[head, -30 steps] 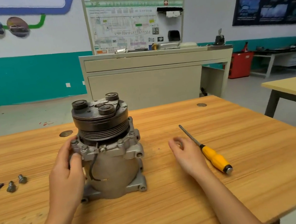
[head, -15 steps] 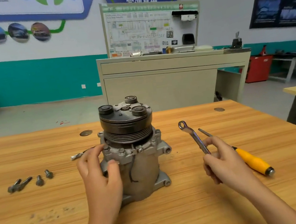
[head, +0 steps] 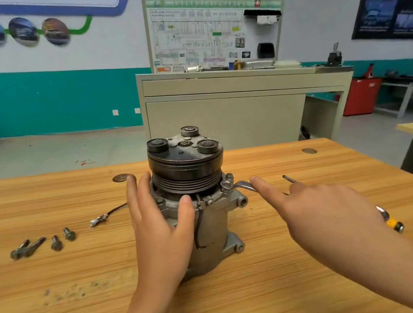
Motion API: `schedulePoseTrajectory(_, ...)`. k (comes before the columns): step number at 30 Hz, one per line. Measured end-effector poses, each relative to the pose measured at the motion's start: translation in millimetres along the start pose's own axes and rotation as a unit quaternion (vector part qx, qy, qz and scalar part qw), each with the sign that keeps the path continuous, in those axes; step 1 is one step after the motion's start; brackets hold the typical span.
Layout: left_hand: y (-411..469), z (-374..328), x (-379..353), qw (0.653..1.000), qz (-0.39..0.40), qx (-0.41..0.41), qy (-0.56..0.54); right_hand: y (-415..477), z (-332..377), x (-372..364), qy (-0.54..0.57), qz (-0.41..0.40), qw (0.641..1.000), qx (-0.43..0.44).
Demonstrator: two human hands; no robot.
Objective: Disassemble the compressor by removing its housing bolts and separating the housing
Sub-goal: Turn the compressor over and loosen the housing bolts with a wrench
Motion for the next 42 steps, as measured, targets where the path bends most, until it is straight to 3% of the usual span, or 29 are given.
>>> schedulePoseTrajectory(5, 4.9, 9.8, -3.8, 0.998, 0.038, 0.047, -0.031, 0.6, 29.2, 16.0, -0.042, 0.056, 0.997, 0.042)
schedulePoseTrajectory(9, 6.2, 10.9, -6.3, 0.997, 0.044, 0.051, -0.028, -2.0, 31.4, 7.4, -0.041, 0.024, 0.998, 0.050)
schedulePoseTrajectory(15, 7.7, 16.0, -6.1, 0.997, 0.047, 0.055, -0.007, 12.5, -12.8, -13.0, 0.008, -0.076, 0.994, 0.075)
schedulePoseTrajectory(18, 7.6, 15.3, -4.9, 0.998, 0.040, 0.046, -0.020, 28.8, -23.7, -0.1, 0.045, -0.240, 0.954, 0.173)
schedulePoseTrajectory(21, 7.1, 16.5, -4.7, 0.998, 0.030, 0.046, -0.026, 54.5, -21.8, 0.6, 0.079, -0.287, 0.929, 0.221)
schedulePoseTrajectory(26, 7.6, 18.0, -3.8, 0.999, 0.018, 0.046, -0.017, 76.5, -6.7, -11.8, 0.154, -0.339, 0.907, 0.197)
schedulePoseTrajectory(28, 8.4, 17.8, -4.4, 0.999, 0.022, 0.038, -0.012, 81.9, -1.3, -18.0, 0.165, -0.321, 0.913, 0.191)
schedulePoseTrajectory(31, 11.1, 18.3, -3.0, 0.999, 0.023, 0.027, -0.009, 80.6, -16.2, -13.6, 0.251, -0.315, 0.908, 0.114)
schedulePoseTrajectory(33, 15.0, 20.0, -0.3, 1.000, 0.018, 0.020, -0.014, 67.9, -42.8, -1.8, 0.410, -0.310, 0.857, 0.031)
schedulePoseTrajectory(34, 16.9, 22.3, 1.2, 1.000, 0.017, 0.021, -0.016, 57.2, -52.2, 3.7, 0.483, -0.305, 0.821, 0.018)
schedulePoseTrajectory(35, 18.3, 24.2, 2.2, 1.000, 0.015, 0.020, -0.019, 43.9, -57.4, 11.2, 0.501, -0.307, 0.809, 0.022)
schedulePoseTrajectory(37, 18.2, 25.5, 3.4, 1.000, 0.008, 0.013, -0.025, 20.2, -53.4, 21.7, 0.414, -0.262, 0.871, 0.037)
schedulePoseTrajectory(39, 14.9, 22.1, 5.6, 1.000, -0.009, -0.004, -0.026, 5.9, -37.9, 10.0, 0.264, -0.128, 0.955, 0.040)
schedulePoseTrajectory(42, 7.5, 12.6, 8.3, 0.998, -0.024, -0.051, -0.008, -2.0, -25.3, -14.2, 0.120, -0.017, 0.993, 0.011)
Point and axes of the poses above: each hand's wrist, its own y-axis towards the middle knuckle, its own x-axis out of the back of the hand, z = x × y, the point moved 8 cm from there along y, towards the middle knuckle, and after that the axes turned 7 degrees about -x, right-handed, at the moved point
